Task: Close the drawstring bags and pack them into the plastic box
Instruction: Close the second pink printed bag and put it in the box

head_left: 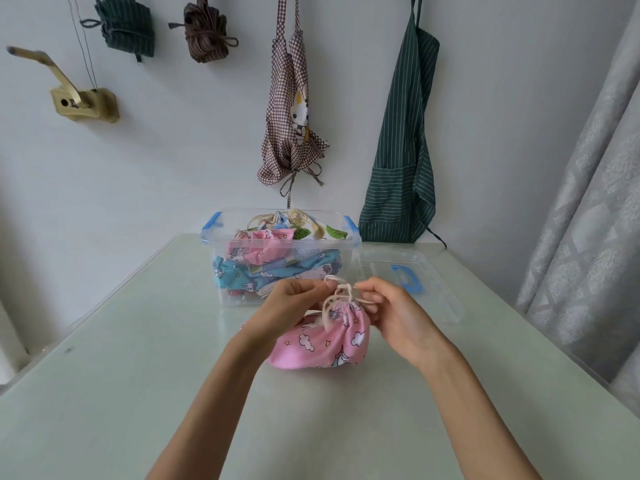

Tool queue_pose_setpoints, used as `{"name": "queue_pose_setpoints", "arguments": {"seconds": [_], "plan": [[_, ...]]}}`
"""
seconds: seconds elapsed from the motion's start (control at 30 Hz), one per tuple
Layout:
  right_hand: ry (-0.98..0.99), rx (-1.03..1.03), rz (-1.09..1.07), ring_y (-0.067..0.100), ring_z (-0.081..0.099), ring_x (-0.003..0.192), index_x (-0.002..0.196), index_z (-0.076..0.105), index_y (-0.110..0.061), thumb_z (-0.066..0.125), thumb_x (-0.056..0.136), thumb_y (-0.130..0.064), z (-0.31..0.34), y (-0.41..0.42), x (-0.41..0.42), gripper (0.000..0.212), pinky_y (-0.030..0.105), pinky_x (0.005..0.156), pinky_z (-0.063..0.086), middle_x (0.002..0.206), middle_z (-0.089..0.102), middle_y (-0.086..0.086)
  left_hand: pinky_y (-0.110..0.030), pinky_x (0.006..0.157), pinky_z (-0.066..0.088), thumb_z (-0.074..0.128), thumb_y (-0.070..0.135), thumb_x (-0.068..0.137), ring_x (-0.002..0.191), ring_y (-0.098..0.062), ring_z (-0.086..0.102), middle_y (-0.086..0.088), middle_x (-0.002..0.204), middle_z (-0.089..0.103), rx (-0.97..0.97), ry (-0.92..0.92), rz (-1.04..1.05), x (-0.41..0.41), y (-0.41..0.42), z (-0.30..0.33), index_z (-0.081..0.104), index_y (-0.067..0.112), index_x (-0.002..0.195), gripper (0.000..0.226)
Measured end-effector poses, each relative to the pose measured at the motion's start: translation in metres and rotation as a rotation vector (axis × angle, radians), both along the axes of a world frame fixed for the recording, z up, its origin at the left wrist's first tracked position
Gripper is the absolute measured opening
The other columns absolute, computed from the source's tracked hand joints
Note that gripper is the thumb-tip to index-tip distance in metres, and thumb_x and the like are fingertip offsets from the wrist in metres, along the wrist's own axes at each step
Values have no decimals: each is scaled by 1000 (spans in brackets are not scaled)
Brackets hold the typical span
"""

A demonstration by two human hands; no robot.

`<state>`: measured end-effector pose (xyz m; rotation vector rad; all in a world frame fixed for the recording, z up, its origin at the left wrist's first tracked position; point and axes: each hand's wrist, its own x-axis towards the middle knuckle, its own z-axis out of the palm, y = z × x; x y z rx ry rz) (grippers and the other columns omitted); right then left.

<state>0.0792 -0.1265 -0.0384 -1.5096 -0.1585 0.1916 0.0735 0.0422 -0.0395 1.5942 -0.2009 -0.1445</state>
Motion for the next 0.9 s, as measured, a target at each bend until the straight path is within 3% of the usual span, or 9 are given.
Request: {"name": "queue_pose_setpoints", "arguments": {"seconds": [0.1,0.2,0.3,0.4,0.5,0.6,0.73,0.8,0.9], "plan": [[-176,-297,-145,7,34,53,38,38,-23,55,90,-31,4,-18,-2,55,21,64,31,52,34,-7,-7,43,35,58,26,91,49,2,52,1,68,61,56,16,94,3,7,0,72,6,95,26],[-258,-265,-217,12,48,70,44,50,-23,52,92,-31,8,-36,0,48,26,69,33,64,54,-7,-9,48,38,58,29,91,56,0,55,5,68,63,26,54,113,4,9,0,73,11,91,23],[-237,-33,-169,11,61,90,50,57,-23,51,89,-28,16,-34,-2,40,29,84,39,83,69,-6,-18,62,40,62,33,88,65,-6,59,6,72,69,-62,117,114,4,2,-1,75,18,77,23],[-83,472,31,15,66,105,57,54,-18,50,85,-28,22,-18,-9,30,30,99,42,99,72,6,-22,76,42,72,31,79,69,-7,59,6,77,73,-240,200,188,6,-7,-2,78,20,71,15],[-8,677,69,17,69,83,62,52,-16,48,90,-26,19,-3,-9,30,31,92,52,74,65,2,-23,77,43,75,34,75,69,-8,56,8,76,72,-294,216,278,6,-12,-2,78,22,66,16],[29,668,-53,11,53,57,65,45,-16,45,96,-26,14,-6,-3,32,30,85,54,56,46,-3,-20,58,34,72,28,78,57,-7,47,3,73,67,-264,191,390,5,-4,3,76,19,62,18],[86,748,-203,11,39,44,62,41,-14,45,97,-23,4,-22,4,36,25,70,59,48,34,-3,-11,44,35,70,18,81,43,1,47,6,55,63,-141,51,440,4,4,8,72,11,70,14],[111,786,-234,10,34,41,61,40,-14,46,96,-22,1,-20,5,37,22,64,58,46,31,-3,-11,48,40,65,17,86,43,5,52,10,50,64,-133,-62,420,1,-2,7,72,15,71,17],[104,751,-237,9,31,40,59,40,-15,47,95,-22,3,-14,3,38,18,53,51,46,29,-4,-14,68,53,57,22,92,68,4,67,9,71,73,-216,-141,347,-2,-11,8,73,21,81,19]]}}
